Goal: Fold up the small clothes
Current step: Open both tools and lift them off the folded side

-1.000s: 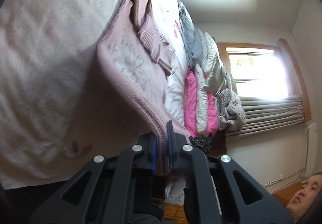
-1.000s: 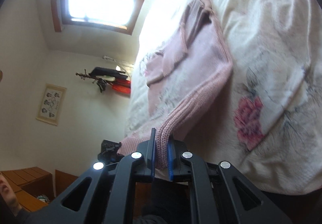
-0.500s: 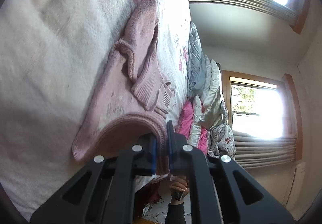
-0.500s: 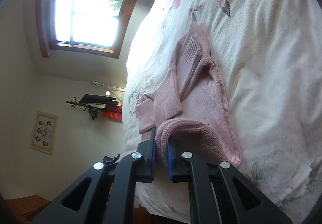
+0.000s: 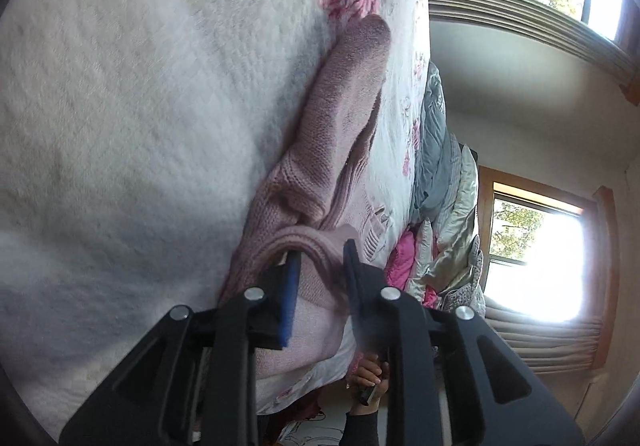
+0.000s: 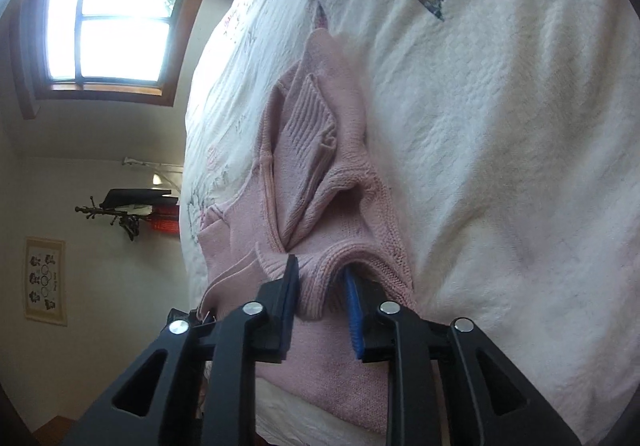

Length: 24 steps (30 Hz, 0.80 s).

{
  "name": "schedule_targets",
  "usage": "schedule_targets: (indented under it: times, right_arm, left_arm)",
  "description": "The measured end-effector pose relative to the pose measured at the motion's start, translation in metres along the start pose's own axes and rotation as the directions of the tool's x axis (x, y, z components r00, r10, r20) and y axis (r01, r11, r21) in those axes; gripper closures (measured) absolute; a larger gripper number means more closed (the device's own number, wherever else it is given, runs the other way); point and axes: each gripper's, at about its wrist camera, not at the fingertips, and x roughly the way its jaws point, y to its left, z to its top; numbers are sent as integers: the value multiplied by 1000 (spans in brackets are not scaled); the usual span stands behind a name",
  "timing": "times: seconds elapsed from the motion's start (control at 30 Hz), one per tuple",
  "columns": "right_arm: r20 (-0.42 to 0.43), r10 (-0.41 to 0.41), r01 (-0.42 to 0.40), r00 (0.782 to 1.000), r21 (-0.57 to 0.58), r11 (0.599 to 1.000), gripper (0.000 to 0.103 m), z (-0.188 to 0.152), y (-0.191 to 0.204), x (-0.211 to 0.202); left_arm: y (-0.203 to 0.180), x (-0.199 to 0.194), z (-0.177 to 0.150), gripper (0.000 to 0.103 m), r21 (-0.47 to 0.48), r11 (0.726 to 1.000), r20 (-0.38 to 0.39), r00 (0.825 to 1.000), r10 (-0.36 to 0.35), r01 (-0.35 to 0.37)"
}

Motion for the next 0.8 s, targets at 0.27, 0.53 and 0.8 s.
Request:
schedule_targets:
  times: [0.27,0.53,0.8]
  right_arm:
    - [61,-127,139,990,-269,953,60,-1,58,-28]
    - [59,-285,285,957,-391,875,60,-7,51,11]
    - [51,-330,320,943,-415,852,60,-4,41,27]
  left_arm:
    - [-71,-8,-16,52,371,903,68,976,207,-218]
    - [-92,44,-8,52,560,730,88,904,418,-392]
    - [-86,49,2,50,572,686,116,872,476,-450]
